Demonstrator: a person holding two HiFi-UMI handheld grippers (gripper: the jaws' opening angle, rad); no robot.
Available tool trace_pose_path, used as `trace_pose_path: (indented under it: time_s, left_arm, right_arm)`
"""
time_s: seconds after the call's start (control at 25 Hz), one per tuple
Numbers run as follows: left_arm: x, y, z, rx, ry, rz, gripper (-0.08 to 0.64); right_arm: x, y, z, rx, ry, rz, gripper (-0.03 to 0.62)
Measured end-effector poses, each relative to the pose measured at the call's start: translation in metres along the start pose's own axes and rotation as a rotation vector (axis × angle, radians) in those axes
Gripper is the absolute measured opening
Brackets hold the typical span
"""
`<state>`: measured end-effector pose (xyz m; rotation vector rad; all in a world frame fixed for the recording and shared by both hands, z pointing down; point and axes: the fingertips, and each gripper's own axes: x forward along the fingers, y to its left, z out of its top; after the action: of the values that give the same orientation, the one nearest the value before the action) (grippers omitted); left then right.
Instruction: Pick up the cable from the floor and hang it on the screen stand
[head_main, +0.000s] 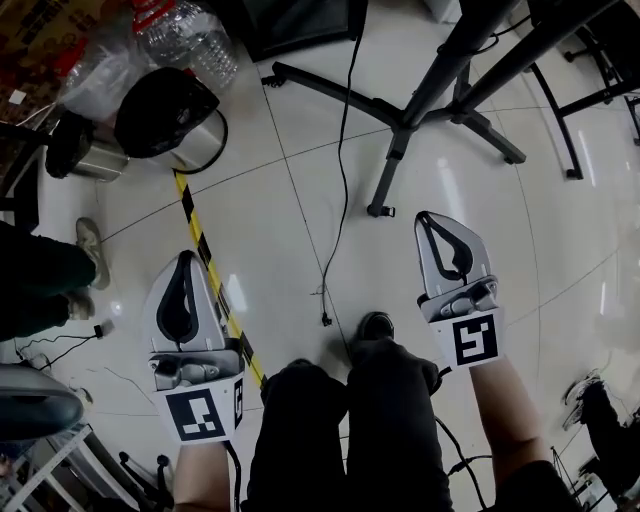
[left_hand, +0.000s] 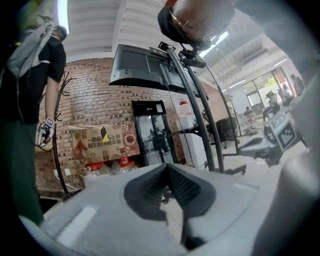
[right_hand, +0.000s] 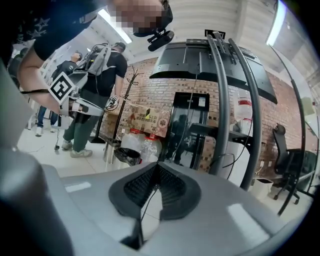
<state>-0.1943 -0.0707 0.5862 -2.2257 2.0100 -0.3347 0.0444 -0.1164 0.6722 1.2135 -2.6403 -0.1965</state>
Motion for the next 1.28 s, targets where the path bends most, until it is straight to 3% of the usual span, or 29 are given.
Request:
trace_pose_path:
  time_s: [0.36, 0.68, 1.0, 1.28]
  left_arm:
    - [0.028, -0.008, -0.058, -0.010, -0.047, -0.037, 0.005]
    - [0.038, -0.014, -0.092, -0.005, -0.108, -0.020, 0.005]
    - [0.040, -0.033, -0.136, 0.013, -0.087, -0.118, 0.005]
    - [0.049, -0.036, -0.180, -0.031, -0.052, -0.157, 0.005]
  right_arm:
    - [0.023, 0.011, -0.065, 0.030, 0.011, 0.031, 0.008]
    - [0.037, 0.014, -0.068, 0.031, -0.112, 0.037, 0.008]
    - [0.042, 0.012, -0.098, 0.066, -0.108, 0.049, 0.008]
    - [0.052, 0.032, -0.151, 0.203, -0.008, 0.112, 0.009]
